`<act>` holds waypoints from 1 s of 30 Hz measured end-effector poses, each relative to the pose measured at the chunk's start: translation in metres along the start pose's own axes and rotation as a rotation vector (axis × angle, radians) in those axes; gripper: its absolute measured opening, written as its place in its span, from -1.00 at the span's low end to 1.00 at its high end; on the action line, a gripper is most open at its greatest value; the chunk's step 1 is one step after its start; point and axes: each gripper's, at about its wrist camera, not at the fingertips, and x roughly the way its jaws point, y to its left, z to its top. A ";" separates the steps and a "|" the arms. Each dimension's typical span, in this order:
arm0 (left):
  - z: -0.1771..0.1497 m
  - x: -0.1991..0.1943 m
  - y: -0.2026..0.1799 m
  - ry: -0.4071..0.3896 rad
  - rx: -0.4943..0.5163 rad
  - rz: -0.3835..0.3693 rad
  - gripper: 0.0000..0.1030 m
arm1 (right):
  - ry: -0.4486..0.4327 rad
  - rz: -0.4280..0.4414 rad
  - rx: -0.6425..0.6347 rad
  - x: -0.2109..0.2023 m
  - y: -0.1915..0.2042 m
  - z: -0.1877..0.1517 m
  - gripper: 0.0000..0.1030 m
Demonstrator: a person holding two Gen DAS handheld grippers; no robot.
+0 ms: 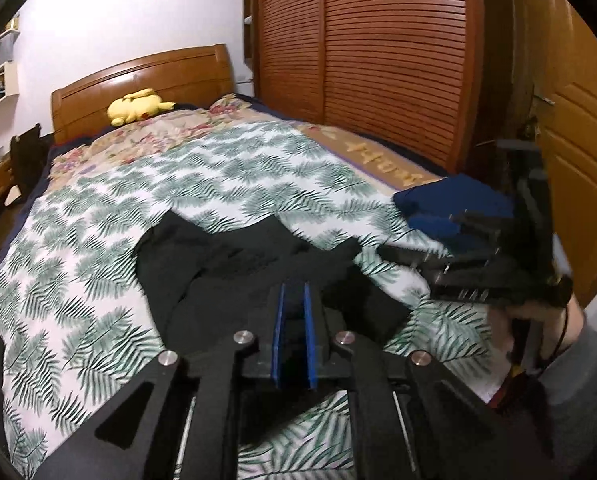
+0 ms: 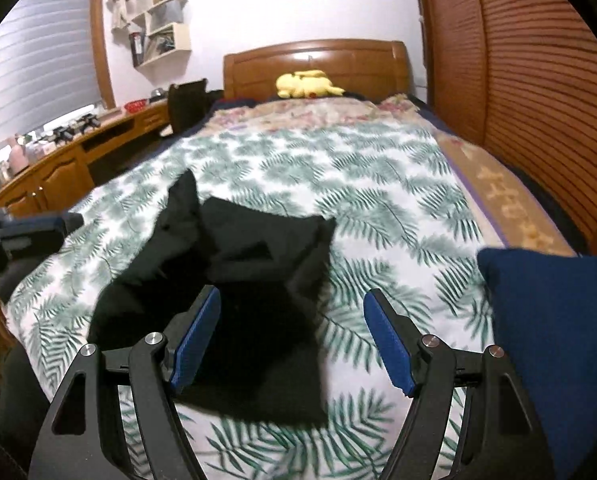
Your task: Fold large clothes
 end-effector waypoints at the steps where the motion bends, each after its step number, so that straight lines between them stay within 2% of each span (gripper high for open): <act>1: -0.004 -0.001 0.006 0.005 -0.009 0.009 -0.87 | -0.005 0.009 -0.001 0.002 0.003 0.003 0.47; 9: -0.035 -0.005 0.050 0.032 -0.081 0.060 -0.87 | -0.013 0.076 -0.047 0.029 0.033 0.035 0.47; 15: -0.050 -0.008 0.069 0.044 -0.097 0.087 -0.87 | 0.022 0.123 -0.077 0.051 0.058 0.037 0.46; 20: -0.062 -0.009 0.080 0.047 -0.110 0.092 -0.87 | 0.083 0.149 -0.081 0.068 0.062 0.025 0.44; 21: -0.064 -0.010 0.081 0.046 -0.112 0.088 -0.87 | 0.116 0.178 -0.081 0.073 0.062 0.020 0.24; 23: -0.068 -0.010 0.083 0.049 -0.118 0.091 -0.87 | 0.163 0.223 -0.097 0.079 0.064 0.010 0.05; 24: -0.070 -0.009 0.085 0.050 -0.123 0.090 -0.86 | 0.180 0.220 -0.113 0.081 0.066 0.004 -0.20; 26: -0.072 -0.007 0.088 0.053 -0.135 0.086 -0.86 | 0.195 0.229 -0.129 0.081 0.068 -0.001 -0.50; 30: -0.070 -0.005 0.090 0.044 -0.144 0.088 -0.86 | 0.166 0.236 -0.124 0.071 0.063 -0.005 -0.77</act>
